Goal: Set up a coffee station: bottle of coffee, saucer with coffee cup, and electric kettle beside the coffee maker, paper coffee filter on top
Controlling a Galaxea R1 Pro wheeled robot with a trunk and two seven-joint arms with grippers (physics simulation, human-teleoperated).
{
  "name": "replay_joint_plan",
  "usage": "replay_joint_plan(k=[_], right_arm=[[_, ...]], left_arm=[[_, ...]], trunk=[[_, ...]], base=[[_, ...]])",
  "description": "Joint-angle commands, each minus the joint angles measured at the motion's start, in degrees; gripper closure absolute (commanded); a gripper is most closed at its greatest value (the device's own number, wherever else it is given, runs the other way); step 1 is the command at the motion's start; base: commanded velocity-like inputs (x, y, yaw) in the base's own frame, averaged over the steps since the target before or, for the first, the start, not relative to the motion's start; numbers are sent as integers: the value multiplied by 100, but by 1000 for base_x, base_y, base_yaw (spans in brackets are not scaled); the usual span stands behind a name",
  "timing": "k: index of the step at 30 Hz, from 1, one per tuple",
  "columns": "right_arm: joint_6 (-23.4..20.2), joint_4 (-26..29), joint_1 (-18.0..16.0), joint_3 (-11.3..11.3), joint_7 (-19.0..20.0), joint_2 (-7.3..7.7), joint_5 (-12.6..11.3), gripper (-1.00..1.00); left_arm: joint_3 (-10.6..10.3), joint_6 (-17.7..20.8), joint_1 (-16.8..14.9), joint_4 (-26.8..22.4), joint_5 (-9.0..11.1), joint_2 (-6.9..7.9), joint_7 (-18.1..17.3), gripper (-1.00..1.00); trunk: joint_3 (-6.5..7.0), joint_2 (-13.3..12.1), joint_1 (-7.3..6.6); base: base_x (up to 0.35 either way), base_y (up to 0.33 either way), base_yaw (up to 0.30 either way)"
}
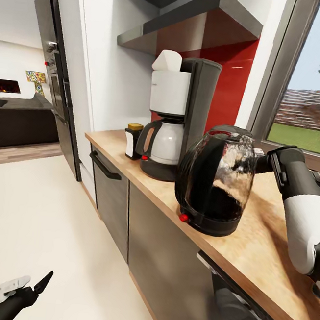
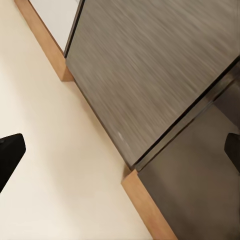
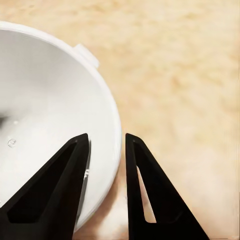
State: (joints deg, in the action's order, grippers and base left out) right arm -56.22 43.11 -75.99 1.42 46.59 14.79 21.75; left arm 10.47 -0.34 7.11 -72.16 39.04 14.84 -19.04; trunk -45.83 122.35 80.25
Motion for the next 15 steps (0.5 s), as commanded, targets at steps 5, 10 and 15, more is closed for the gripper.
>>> replay_joint_plan(k=[5, 10, 15], right_arm=[[-12, 8, -3, 16, 66, -2, 75, 100], [-12, 31, -3, 25, 69, 2, 78, 100], [-12, 47, -3, 34, 70, 15, 83, 100]], left_arm=[[-1, -1, 1, 2, 42, 2, -20, -100], [-1, -1, 1, 4, 42, 1, -20, -100], [-1, -1, 1, 8, 42, 3, -20, -100]], trunk=[[-5, 2, -1], [-5, 2, -1], [-5, 2, -1]], base=[[-74, -76, 0], [-31, -21, 0], [-214, -73, 0]])
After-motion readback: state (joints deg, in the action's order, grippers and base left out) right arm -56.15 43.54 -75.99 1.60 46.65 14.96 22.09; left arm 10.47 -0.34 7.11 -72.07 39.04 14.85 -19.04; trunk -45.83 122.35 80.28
